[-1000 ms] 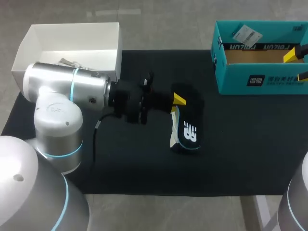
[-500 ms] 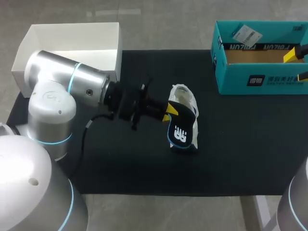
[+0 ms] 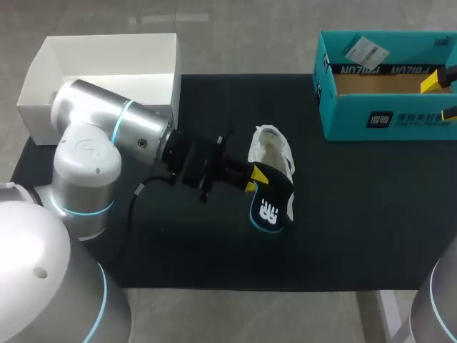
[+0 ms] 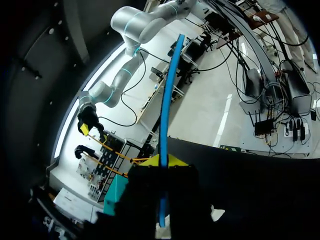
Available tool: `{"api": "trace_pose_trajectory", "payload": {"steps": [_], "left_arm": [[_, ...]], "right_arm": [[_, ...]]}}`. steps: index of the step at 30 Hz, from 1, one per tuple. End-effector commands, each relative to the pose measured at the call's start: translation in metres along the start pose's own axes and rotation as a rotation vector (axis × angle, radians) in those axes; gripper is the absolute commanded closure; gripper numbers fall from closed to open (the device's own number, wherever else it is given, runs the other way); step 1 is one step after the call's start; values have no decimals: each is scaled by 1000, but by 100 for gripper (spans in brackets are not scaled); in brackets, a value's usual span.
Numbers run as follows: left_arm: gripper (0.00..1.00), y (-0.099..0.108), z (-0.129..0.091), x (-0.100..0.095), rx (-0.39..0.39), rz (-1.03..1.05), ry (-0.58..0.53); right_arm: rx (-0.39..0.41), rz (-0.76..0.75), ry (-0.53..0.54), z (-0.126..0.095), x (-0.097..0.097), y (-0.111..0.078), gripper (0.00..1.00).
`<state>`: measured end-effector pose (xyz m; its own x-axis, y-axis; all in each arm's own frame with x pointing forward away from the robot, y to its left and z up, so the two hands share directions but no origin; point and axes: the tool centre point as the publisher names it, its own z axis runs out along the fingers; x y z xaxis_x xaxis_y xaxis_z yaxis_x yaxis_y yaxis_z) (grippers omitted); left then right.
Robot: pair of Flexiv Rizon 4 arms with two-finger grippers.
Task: Take the shoe out of the shoebox, open the shoe tongue, remove and reinsert the insole, then place the shoe into the shoebox
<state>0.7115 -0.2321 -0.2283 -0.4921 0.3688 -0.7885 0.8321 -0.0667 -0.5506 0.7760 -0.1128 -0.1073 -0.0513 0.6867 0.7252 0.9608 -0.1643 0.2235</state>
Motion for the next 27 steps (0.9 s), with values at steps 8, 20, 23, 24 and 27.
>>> {"api": "trace_pose_trajectory", "payload": {"steps": [8, 20, 23, 24, 27], "left_arm": [[100, 39, 39, -20, 19, -69, -56], [100, 66, 42, -7, -13, -144, -72], [100, 68, 40, -4, -9, -140, -56], [100, 70, 39, -2, -7, -139, -52], [100, 75, 33, 3, 16, -135, -34]], "right_arm": [[-1, 1, -3, 0, 0, -1, 0], [-1, 1, -3, 0, 0, -1, 0], [-1, 1, -3, 0, 0, -1, 0], [-1, 1, -3, 0, 0, -1, 0], [-1, 1, -3, 0, 0, -1, 0]]}}
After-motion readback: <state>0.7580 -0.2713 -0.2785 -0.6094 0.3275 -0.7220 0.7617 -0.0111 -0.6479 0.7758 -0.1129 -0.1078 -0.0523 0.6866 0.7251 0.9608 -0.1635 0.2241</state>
